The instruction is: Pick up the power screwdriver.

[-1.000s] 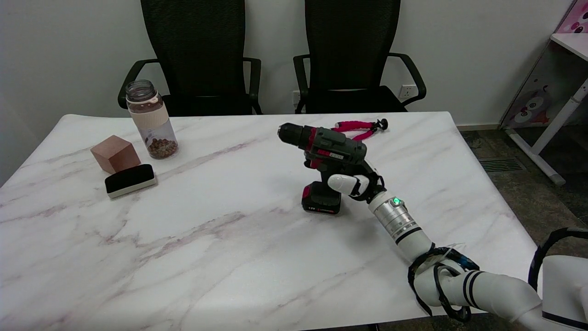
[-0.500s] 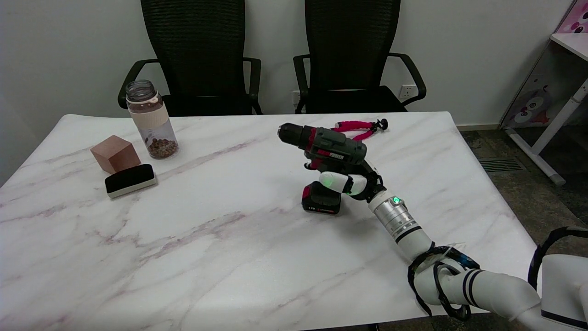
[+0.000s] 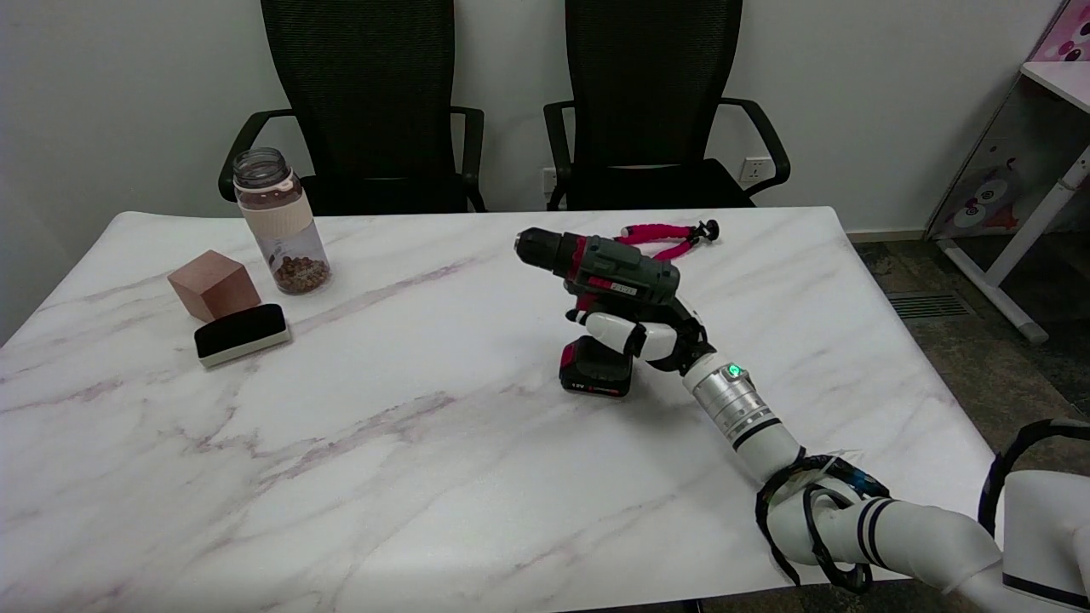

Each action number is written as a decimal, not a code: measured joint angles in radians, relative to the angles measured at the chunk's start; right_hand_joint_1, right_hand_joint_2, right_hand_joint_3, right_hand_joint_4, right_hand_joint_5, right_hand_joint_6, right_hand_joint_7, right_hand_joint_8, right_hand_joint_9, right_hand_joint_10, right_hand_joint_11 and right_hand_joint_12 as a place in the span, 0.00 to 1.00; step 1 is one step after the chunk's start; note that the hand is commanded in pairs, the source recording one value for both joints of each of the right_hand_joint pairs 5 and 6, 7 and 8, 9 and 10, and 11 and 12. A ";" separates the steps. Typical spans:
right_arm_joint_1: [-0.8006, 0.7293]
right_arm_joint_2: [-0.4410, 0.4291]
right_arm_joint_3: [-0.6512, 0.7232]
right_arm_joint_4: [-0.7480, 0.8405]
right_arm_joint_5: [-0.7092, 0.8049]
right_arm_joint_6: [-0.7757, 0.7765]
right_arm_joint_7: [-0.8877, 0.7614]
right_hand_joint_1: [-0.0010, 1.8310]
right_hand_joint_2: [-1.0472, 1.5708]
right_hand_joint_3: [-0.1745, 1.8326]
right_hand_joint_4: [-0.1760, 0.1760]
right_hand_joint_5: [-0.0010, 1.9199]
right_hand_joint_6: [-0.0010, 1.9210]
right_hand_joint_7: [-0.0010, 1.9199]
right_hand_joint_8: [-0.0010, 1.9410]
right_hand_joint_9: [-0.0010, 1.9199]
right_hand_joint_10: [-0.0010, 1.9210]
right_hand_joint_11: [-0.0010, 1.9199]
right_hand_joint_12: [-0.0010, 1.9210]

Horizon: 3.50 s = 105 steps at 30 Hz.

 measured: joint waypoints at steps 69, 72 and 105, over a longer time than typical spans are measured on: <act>-0.007 0.000 -0.001 -0.035 0.000 -0.035 0.011 0.69 0.76 0.49 0.89 0.50 0.50 0.50 0.49 1.00 1.00 0.99 0.99; -0.006 0.000 -0.001 -0.036 0.001 -0.037 0.011 0.69 0.77 0.47 0.89 0.52 0.52 0.52 0.51 1.00 1.00 1.00 1.00; 0.001 -0.001 0.000 -0.048 0.006 -0.061 0.009 0.69 0.80 0.46 0.68 0.53 0.53 0.53 0.52 1.00 1.00 1.00 1.00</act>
